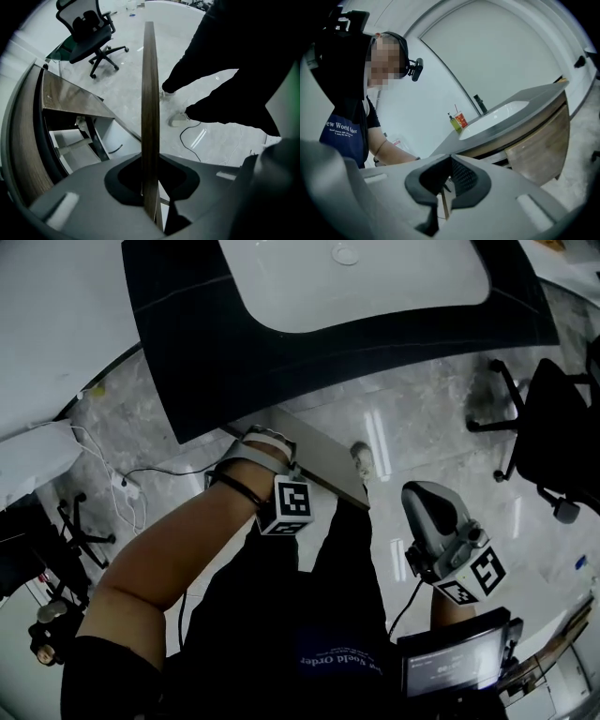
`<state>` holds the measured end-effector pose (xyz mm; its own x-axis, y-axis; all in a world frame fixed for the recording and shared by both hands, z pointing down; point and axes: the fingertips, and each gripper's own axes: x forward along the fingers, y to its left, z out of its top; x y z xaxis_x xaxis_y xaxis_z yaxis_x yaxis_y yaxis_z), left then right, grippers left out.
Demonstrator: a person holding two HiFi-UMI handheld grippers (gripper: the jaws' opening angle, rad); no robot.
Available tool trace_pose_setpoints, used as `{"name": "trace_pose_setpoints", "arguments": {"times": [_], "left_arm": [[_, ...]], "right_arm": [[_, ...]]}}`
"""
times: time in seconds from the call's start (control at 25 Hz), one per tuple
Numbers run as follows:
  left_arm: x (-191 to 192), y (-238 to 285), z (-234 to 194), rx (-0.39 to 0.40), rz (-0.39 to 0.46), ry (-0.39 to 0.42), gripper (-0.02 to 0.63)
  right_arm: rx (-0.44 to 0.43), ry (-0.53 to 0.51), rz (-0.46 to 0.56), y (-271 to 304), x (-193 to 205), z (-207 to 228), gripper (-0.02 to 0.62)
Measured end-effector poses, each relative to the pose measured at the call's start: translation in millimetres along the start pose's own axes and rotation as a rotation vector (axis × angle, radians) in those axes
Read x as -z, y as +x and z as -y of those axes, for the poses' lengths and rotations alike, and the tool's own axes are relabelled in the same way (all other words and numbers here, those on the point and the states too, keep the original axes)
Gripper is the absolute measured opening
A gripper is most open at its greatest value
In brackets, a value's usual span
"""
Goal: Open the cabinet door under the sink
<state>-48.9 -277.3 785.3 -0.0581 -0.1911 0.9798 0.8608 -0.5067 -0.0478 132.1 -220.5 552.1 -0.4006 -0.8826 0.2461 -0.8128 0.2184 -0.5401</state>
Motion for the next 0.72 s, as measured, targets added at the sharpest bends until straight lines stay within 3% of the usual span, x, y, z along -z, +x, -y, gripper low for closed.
{"name": "trace_pose_setpoints", "arguments": {"times": [0.24, 0.72], "left_arm": [[-0.8, 4.6, 27.6, 0.020, -0.026, 0.135, 0.066], [4.0, 10.1, 50.6, 0.070, -0.082, 0.154, 0.083]], "right_arm": [[0.113, 0.042, 0.081, -36.0, 19.5, -5.1, 0.002], [0.188, 0.085, 0.141, -101.1, 61.7, -18.6, 0.002]]}}
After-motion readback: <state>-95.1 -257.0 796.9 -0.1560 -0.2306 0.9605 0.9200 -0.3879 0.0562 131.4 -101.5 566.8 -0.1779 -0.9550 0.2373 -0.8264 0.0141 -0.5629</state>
